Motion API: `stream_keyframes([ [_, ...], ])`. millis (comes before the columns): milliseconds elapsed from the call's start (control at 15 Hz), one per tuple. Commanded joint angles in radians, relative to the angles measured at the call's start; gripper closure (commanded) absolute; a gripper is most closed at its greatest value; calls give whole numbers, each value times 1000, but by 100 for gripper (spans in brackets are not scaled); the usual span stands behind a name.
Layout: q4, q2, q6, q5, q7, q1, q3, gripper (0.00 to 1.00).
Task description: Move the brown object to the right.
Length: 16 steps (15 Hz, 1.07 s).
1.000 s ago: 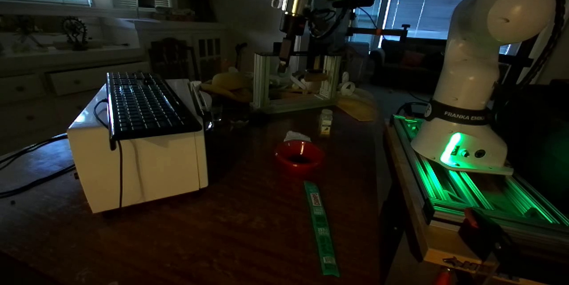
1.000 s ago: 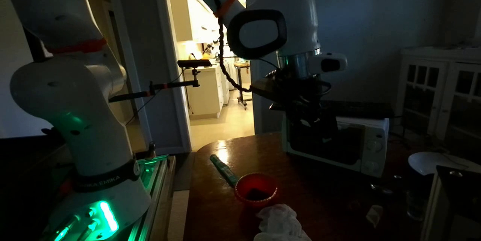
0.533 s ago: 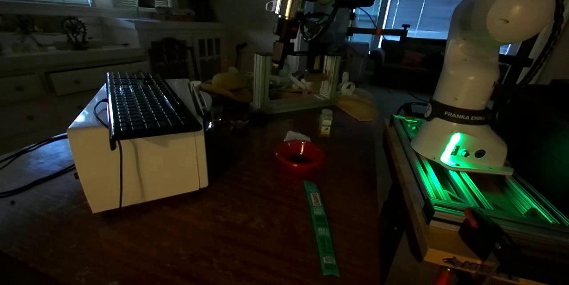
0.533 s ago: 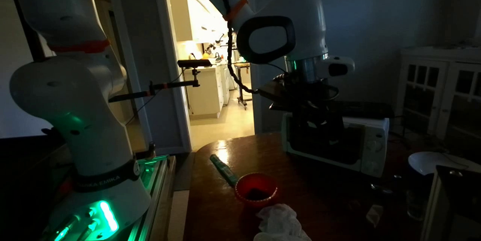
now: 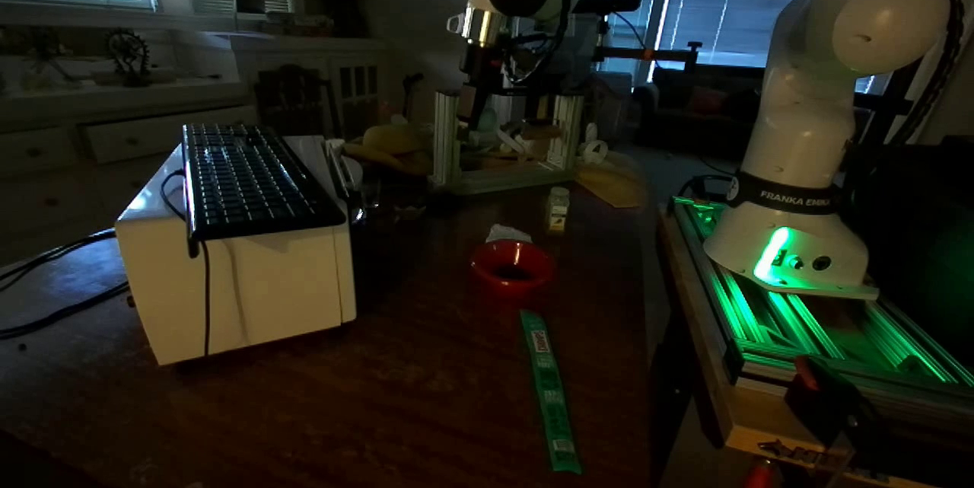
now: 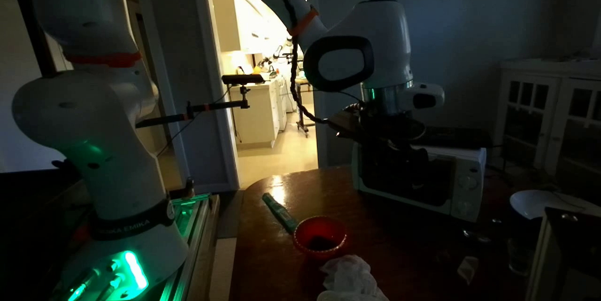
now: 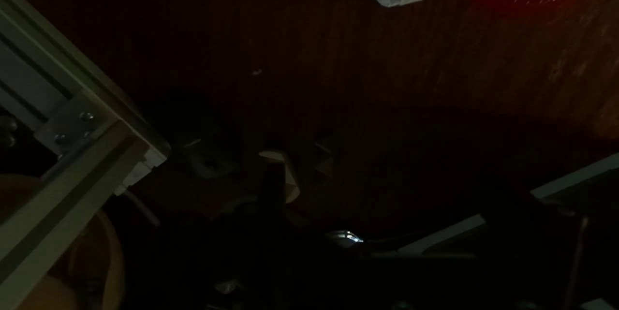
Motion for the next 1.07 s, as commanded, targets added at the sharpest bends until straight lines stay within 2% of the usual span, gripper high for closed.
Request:
stream_keyframes([
  [0,90,166,88,81,-17,-30,54,0],
  [133,140,244,135,97,-18,-58,91,0],
  [400,244,385,191,35,12,-110,134,0],
  [733,348,513,188,-19,40,-128,145,0],
  [1000,407,581,178,-58,85,-114,133,0],
])
